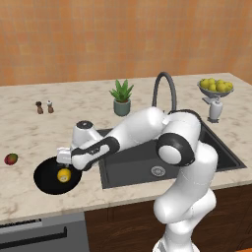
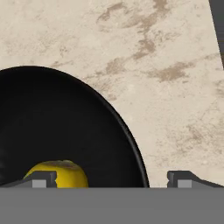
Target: Pick the lemon from the sink and place it in the bowl. Then pick the bowl and place it in the microwave. Then close the microwave door and press the start button.
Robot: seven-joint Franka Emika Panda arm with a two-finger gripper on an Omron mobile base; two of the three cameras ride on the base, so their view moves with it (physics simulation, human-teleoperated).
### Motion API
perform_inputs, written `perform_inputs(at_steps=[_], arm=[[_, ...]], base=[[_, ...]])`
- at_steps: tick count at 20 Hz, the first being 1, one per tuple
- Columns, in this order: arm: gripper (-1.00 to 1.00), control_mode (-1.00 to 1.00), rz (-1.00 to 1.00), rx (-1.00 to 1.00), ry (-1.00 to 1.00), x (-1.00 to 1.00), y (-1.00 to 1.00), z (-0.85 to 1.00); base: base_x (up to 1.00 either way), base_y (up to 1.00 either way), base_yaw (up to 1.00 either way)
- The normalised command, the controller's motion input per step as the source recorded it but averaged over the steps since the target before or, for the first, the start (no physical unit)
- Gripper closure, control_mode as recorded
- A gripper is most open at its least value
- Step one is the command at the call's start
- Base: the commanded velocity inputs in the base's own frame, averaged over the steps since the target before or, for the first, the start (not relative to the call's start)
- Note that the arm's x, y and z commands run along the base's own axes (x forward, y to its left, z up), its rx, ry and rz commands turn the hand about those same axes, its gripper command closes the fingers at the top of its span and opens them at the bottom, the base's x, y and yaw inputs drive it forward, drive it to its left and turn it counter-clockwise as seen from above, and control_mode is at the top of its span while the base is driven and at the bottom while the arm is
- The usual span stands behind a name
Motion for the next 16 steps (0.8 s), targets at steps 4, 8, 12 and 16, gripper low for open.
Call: perform_inputs(at_steps=[4,8,12,16], arm=[[-1.00,-1.00,0.01,0.08,-0.04,-0.11,-0.30,-0.12],[-1.00,-1.00,0.05,0.01,0.00,0.00,-0.02,-0.29],[1.00,-1.00,0.06,0.00,0.00,0.00,0.10,-0.24],[1.00,-1.00,0.02,-0.02,0.00,0.00,0.14,-0.03]], base=[[0.00,0.00,0.00],[0.00,0.00,0.00],[0.00,0.00,0.00],[0.00,0.00,0.00]])
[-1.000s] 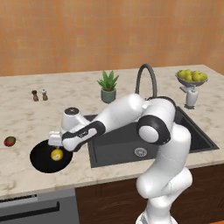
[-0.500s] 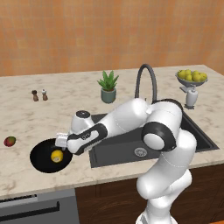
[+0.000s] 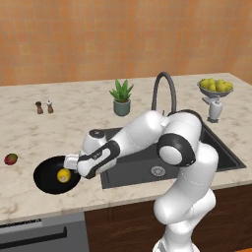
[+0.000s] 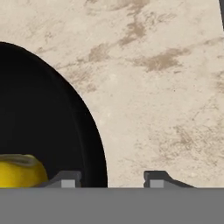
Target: Pick the lemon from the sink and place it in the bowl. Then pick the bowl and place it in the microwave. Then close the microwave door and press the start button.
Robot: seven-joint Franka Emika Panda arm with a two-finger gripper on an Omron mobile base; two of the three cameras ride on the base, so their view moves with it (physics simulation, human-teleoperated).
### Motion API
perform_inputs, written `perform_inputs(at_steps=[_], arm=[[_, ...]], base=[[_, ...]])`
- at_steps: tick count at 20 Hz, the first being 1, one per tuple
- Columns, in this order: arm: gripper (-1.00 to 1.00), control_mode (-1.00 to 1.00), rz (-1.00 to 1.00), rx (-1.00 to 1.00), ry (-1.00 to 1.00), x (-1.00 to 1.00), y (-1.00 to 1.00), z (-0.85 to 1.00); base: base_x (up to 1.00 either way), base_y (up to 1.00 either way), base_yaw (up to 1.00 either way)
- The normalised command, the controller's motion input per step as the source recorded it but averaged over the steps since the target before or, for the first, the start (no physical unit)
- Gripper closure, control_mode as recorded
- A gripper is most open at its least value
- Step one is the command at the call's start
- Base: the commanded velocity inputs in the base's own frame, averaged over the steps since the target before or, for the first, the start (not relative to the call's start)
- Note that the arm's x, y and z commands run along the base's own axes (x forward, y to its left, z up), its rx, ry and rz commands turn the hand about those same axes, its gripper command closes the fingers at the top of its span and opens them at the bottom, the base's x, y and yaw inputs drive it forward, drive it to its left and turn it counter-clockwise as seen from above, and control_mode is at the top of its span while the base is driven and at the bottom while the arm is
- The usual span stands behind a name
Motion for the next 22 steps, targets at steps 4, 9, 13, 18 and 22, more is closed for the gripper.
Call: perform_inputs(at_steps=[4,9,13,18,22], arm=[[1.00,-1.00,-0.05,0.02,0.00,-0.09,-0.09,0.07],[1.00,-1.00,-0.13,0.01,-0.01,-0.36,-0.36,0.84],[1.00,-1.00,-0.12,0.00,-0.04,-0.34,-0.53,0.97],[1.00,-1.00,-0.08,0.01,-0.01,-0.25,-0.80,0.96],[1.00,-1.00,-0.09,0.00,0.00,-0.34,-0.76,0.97]], base=[[0.00,0.00,0.00],[0.00,0.00,0.00],[0.00,0.00,0.00],[0.00,0.00,0.00],[0.00,0.00,0.00]])
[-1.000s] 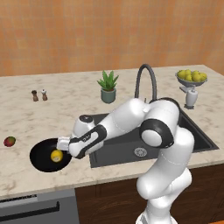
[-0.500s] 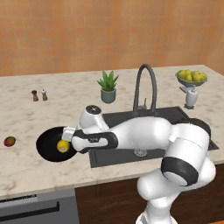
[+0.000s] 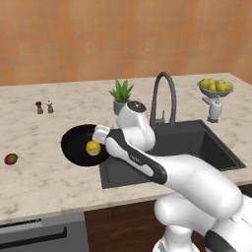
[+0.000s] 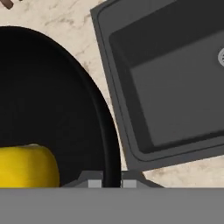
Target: Pick the lemon from the sink and place it in the bowl. Then pick the bowl and place it in the microwave. Then close the microwave door and press the start button.
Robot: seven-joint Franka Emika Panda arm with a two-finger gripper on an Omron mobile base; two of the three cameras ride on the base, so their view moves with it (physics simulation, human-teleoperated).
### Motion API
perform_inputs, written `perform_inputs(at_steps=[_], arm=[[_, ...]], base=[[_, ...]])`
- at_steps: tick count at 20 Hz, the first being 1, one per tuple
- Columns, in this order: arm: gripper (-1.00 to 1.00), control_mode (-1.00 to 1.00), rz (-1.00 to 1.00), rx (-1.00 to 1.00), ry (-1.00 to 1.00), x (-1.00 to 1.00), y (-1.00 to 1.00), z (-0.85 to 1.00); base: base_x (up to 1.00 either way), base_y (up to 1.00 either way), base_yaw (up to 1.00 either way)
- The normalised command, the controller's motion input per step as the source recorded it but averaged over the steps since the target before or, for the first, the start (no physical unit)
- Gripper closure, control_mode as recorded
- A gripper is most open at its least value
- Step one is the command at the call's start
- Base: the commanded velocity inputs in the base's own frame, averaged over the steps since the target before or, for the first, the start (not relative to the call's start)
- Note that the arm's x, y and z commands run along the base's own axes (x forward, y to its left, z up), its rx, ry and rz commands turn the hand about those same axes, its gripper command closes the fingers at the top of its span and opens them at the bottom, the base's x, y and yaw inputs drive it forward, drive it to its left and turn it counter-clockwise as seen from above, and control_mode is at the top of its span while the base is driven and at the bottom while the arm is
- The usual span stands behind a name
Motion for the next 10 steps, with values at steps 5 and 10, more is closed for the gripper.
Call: perform_inputs(at_steps=[5,10], arm=[[1.00,-1.00,-0.10,0.00,0.02,-0.39,-0.78,0.77],[1.00,-1.00,-0.12,0.00,0.06,-0.21,-0.43,0.45]], base=[[0.00,0.00,0.00],[0.00,0.00,0.00]])
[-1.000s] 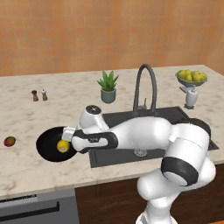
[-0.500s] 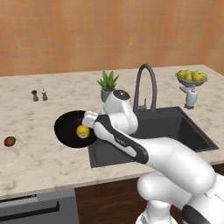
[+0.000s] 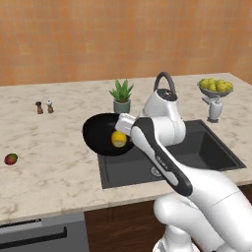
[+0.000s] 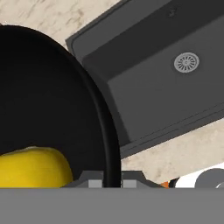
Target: Pick the lemon from the sink and place it in the bowl. Then pick the bowl and place it in the microwave. Then close the microwave door and press the start button.
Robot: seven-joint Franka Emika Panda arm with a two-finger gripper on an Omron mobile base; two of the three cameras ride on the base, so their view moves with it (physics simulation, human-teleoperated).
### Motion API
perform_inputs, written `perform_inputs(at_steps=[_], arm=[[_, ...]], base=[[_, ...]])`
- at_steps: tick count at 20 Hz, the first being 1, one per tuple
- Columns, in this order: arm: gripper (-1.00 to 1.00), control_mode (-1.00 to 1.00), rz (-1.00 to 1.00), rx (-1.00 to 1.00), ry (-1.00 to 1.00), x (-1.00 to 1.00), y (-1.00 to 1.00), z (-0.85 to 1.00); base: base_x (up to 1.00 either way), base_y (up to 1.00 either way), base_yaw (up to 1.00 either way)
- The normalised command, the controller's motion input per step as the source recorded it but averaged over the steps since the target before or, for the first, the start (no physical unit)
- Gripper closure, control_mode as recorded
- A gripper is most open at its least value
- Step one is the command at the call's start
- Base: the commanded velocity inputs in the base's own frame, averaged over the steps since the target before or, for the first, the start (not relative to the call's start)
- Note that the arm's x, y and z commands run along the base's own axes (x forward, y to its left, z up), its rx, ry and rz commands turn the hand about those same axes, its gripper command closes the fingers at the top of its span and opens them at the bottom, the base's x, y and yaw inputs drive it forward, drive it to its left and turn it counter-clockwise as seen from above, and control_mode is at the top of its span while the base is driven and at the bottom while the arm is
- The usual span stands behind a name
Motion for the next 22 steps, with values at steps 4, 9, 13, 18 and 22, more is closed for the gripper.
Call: perform_inputs(at_steps=[4,9,13,18,22], arm=[[1.00,-1.00,-0.04,-0.03,0.04,-0.03,0.03,-0.05],[1.00,1.00,0.00,-0.01,0.00,-0.02,0.03,-0.03],[1.00,1.00,0.00,0.00,0.00,0.00,0.00,0.00],[1.00,1.00,0.00,0.00,0.00,0.00,0.00,0.00],[1.00,1.00,0.00,0.00,0.00,0.00,0.00,0.00]], base=[[0.00,0.00,0.00],[-0.52,0.17,-0.42],[-0.66,0.08,-0.83],[-0.35,0.01,-0.94],[-0.08,-0.24,-0.88]])
